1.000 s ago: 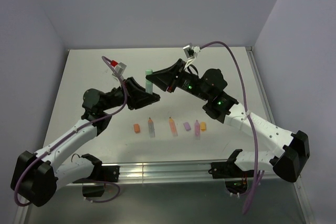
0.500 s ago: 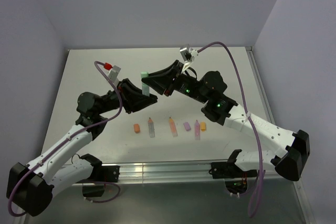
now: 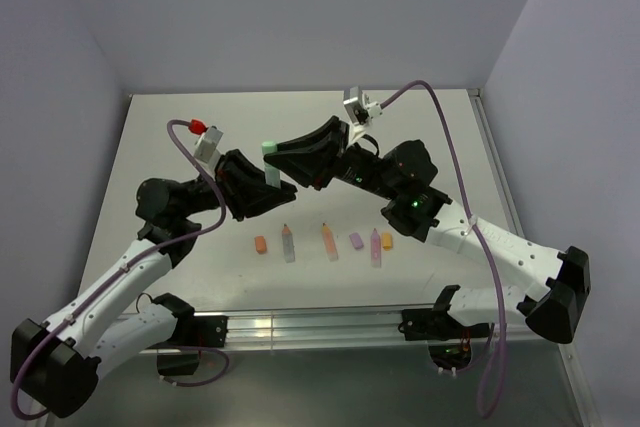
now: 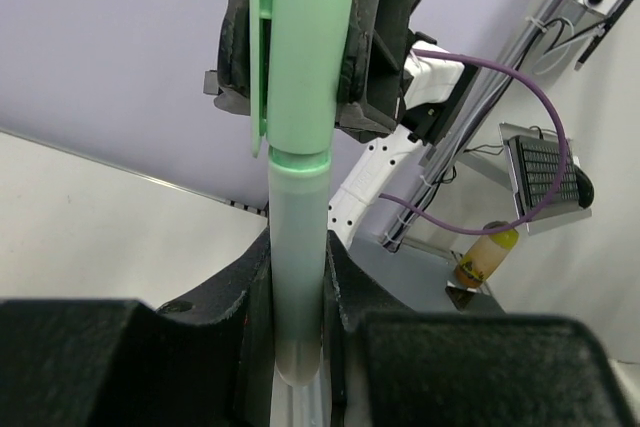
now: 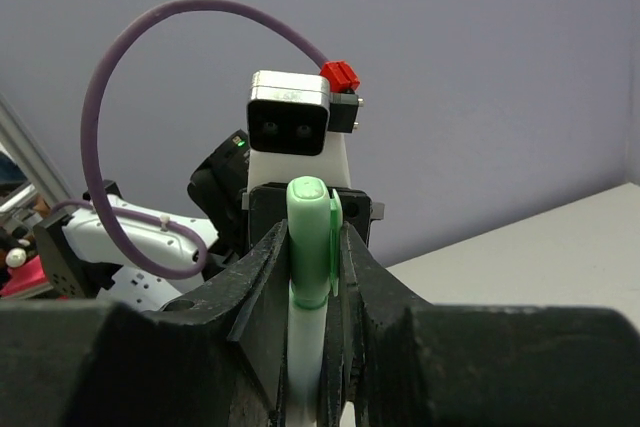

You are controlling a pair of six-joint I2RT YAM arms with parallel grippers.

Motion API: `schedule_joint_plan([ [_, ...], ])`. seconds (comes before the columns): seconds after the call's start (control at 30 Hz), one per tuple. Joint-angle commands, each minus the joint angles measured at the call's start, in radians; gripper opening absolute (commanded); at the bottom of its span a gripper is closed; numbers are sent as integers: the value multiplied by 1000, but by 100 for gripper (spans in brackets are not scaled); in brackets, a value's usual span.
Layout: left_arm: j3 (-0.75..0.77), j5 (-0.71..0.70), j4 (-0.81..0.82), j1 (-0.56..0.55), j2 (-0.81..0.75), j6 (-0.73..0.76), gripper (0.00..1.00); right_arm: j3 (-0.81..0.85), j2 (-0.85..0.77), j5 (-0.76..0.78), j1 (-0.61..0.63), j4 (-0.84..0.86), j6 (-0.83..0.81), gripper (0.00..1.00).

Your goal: Insert the pens into the pen caps

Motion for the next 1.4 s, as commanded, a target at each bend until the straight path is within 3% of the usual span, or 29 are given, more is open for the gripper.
schedule_joint_plan([
  [0.0,95,-179,91,21,-4,-4,1,-21,27,-341,109,-227,-27,0],
  [0.23,103,-149,48,14,-27,48,0,-3,24,-362,115,-269,-59,0],
  [0.6,129,-222,-93,10,-94,180,0,14,47,-385,142,-303,-87,0],
  [0.87,133,-233,-116,3,-103,207,0,22,42,-367,145,-321,-99,12],
  [1.23,130,-254,-132,-3,-120,229,0,22,44,-353,145,-327,-104,18],
  [1.37,132,-262,-138,-5,-123,233,0,19,39,-356,145,-326,-110,24],
])
